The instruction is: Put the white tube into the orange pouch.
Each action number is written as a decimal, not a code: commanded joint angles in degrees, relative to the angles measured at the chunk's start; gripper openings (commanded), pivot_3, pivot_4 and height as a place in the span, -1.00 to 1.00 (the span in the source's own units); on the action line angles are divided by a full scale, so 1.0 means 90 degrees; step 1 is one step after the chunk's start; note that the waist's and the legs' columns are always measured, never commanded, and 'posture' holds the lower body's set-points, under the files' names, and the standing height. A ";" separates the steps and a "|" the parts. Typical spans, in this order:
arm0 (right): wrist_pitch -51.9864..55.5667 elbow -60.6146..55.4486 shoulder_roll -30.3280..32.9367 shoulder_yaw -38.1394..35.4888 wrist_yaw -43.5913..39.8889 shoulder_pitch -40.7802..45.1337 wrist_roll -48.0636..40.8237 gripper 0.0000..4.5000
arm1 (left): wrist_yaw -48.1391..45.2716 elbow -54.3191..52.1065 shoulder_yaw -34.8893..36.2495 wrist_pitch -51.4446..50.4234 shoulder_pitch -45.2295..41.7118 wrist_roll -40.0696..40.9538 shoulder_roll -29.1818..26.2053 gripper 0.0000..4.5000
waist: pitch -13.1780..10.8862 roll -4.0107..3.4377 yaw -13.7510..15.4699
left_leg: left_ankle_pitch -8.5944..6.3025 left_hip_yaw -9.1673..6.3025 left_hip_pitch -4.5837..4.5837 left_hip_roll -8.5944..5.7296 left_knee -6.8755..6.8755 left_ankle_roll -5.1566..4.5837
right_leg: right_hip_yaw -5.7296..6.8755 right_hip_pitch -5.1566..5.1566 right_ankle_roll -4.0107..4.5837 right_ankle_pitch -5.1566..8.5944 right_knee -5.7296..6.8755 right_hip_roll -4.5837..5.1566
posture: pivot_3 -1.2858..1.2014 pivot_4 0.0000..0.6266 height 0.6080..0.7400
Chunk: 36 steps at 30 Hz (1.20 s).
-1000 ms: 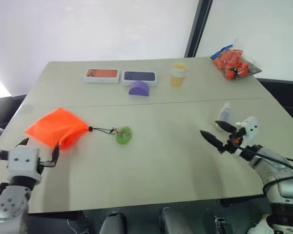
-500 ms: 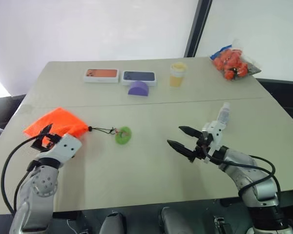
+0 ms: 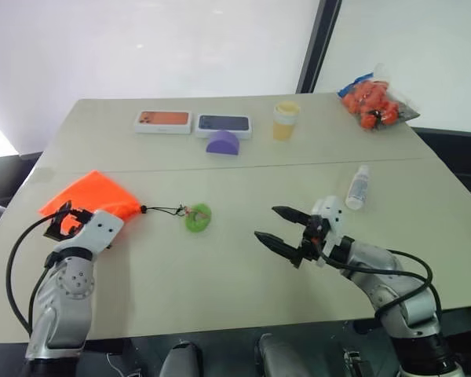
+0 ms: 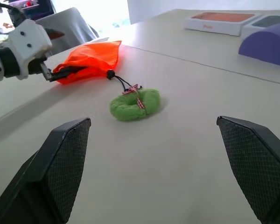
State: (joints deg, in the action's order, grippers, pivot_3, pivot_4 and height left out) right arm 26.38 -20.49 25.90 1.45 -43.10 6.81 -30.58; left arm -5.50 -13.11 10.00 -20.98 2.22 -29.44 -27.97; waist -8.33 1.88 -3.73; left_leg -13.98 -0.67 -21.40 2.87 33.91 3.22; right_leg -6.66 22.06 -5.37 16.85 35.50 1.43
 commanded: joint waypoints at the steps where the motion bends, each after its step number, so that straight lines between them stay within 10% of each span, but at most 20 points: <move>1: 0.0131 -0.0370 0.0029 -0.0078 0.0063 0.0085 -0.0173 1.00 | 0.0089 0.0011 0.0184 0.0003 -0.0104 0.0093 -0.0052 0.76 | 0.0000 0.0000 0.0006 | 0.0000 0.0000 0.0000 0.0000 0.0000 0.0000 | 0.0000 0.0000 0.0000 0.0000 0.0000 0.0000 | 0.03 -0.52 0.74; 9: 0.0334 -0.0510 -0.0023 -0.0048 0.0205 0.0208 -0.0217 1.00 | 0.0096 0.0023 0.0199 0.0021 -0.0229 0.0211 -0.0087 -0.96 | 0.0001 0.0001 0.0023 | 0.0000 -0.0004 0.0001 0.0000 0.0001 0.0000 | 0.0005 -0.0003 -0.0005 -0.0003 0.0001 0.0000 | 0.03 -0.52 0.74; 36: 0.0072 -0.0455 -0.0194 -0.0024 0.0455 0.0121 -0.0066 1.00 | -0.1076 0.1339 -0.2060 -0.0158 -0.4226 0.1612 0.1996 -0.99 | -0.0001 -0.0004 0.0179 | 0.0002 -0.0093 -0.0001 -0.0007 0.0031 0.0001 | 0.0064 -0.0060 -0.0061 -0.0026 -0.0016 -0.0033 | 0.03 -0.52 0.74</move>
State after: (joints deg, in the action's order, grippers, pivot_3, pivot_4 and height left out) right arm 28.23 -22.79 24.18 2.03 -39.19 8.14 -31.08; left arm -14.59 0.20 -7.19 -23.99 -34.14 -15.77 -10.81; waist -8.35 1.84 -2.12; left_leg -13.96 -1.53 -21.41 2.82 34.19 3.22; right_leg -6.08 21.51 -5.93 16.61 35.35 1.12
